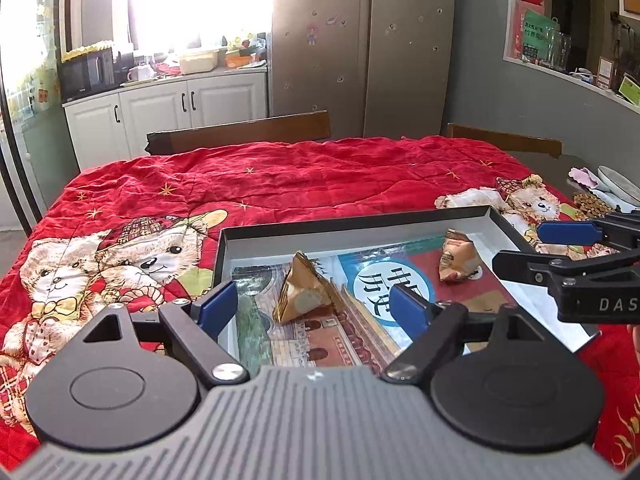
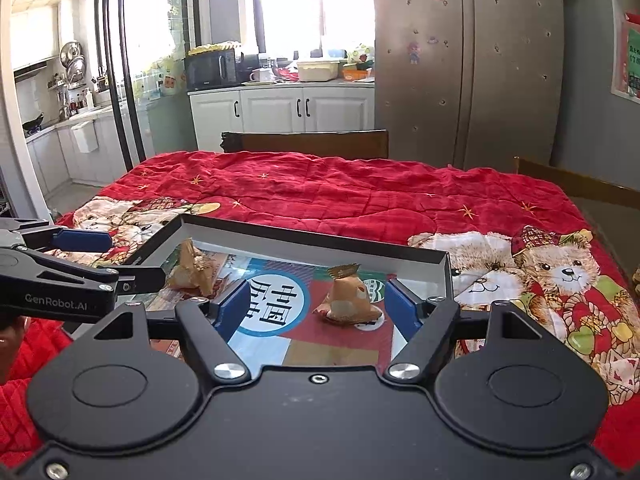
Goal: Organize objects
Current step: 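Withdraw both open tools from the tray toward the scrunchies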
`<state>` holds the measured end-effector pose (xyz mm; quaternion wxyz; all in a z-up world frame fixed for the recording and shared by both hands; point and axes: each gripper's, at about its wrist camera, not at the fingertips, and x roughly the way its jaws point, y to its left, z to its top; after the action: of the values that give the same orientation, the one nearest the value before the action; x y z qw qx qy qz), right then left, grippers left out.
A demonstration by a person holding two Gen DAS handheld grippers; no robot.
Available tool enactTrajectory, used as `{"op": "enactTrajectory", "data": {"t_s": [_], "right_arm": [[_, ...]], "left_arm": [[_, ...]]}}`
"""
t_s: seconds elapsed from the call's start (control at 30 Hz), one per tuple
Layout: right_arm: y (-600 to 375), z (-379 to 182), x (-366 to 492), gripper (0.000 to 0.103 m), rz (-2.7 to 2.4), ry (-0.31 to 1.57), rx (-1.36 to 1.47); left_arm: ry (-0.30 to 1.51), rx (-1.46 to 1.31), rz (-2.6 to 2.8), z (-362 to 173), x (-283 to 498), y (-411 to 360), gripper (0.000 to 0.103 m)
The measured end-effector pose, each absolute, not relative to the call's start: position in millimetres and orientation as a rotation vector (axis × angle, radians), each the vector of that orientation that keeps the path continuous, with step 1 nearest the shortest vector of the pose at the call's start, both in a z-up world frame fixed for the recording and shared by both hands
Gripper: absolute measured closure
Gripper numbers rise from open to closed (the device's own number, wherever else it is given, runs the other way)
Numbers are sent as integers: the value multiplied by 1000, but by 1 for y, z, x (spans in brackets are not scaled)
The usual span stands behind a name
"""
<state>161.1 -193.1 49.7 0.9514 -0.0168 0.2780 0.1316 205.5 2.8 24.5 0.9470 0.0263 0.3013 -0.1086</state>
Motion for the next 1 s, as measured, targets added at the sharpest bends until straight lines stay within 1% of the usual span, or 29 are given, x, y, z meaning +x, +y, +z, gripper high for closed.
{"op": "enactTrajectory", "data": {"t_s": [1.0], "right_arm": [[-210,57,98,28,291,559,-35]], "left_arm": [[579,69,-259,38,154,11,8]]}}
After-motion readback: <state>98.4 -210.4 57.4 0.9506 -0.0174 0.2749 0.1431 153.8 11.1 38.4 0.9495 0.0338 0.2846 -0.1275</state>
